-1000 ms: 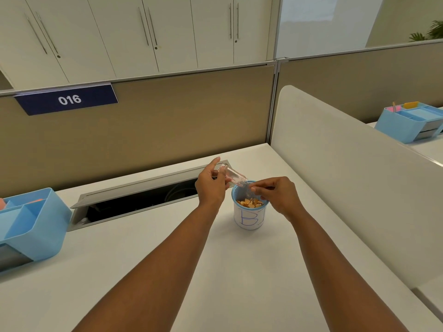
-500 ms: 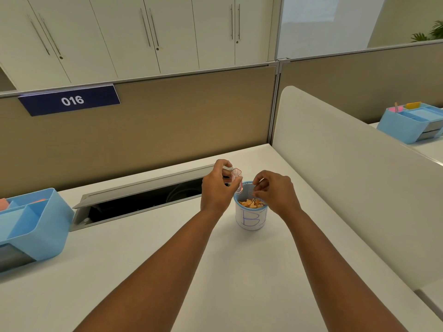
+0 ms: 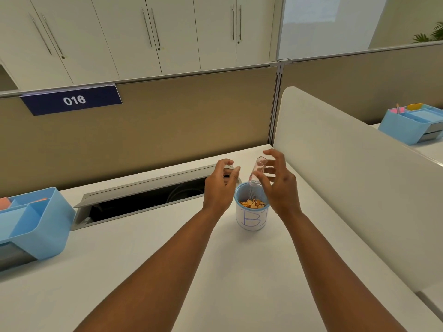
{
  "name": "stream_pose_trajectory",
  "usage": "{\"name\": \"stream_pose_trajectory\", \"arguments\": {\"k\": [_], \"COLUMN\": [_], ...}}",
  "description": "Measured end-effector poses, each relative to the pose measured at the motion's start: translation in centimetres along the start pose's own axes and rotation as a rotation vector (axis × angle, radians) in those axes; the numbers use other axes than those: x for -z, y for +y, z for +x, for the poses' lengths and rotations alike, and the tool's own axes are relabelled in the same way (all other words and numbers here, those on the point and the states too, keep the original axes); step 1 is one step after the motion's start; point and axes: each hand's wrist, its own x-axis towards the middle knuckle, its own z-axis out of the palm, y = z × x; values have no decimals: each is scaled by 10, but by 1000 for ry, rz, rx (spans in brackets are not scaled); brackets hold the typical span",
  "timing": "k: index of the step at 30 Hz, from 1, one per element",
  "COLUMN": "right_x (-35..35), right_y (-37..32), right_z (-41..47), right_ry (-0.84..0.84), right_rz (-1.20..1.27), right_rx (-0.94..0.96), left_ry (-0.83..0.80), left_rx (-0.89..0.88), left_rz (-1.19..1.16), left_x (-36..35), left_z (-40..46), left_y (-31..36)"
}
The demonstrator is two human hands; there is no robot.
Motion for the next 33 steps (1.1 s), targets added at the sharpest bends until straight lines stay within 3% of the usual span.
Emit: {"name": "stream_pose_trajectory", "arguments": {"k": [14, 19, 22, 24, 28, 30, 33], "right_x": [-6, -3, -2, 0, -2, -5, -10], "right_y": [6, 2, -7, -18, -40, -47, -58], "right_z": [-1, -1, -2, -4, -11, -17, -24], "right_ry": [-28, -61, -77, -90, -119, -138, -172], "right_rz": [-49, -26, -24, -67, -278, -337, -351], "right_rx": [14, -19, 3, 88, 440, 552, 654], "left_ry": [-38, -29, -57, -143, -398, -479, -433], "left_rx": [20, 99, 242, 382, 671, 676, 617], "left_rz": [87, -31, -200, -270, -520, -591, -609], "left_x": [-7, -3, 2, 9, 27, 36, 48], "left_z": [0, -1, -2, -2, -3, -5, -10], "left_y": [-3, 3, 11, 18, 21, 19, 18]}}
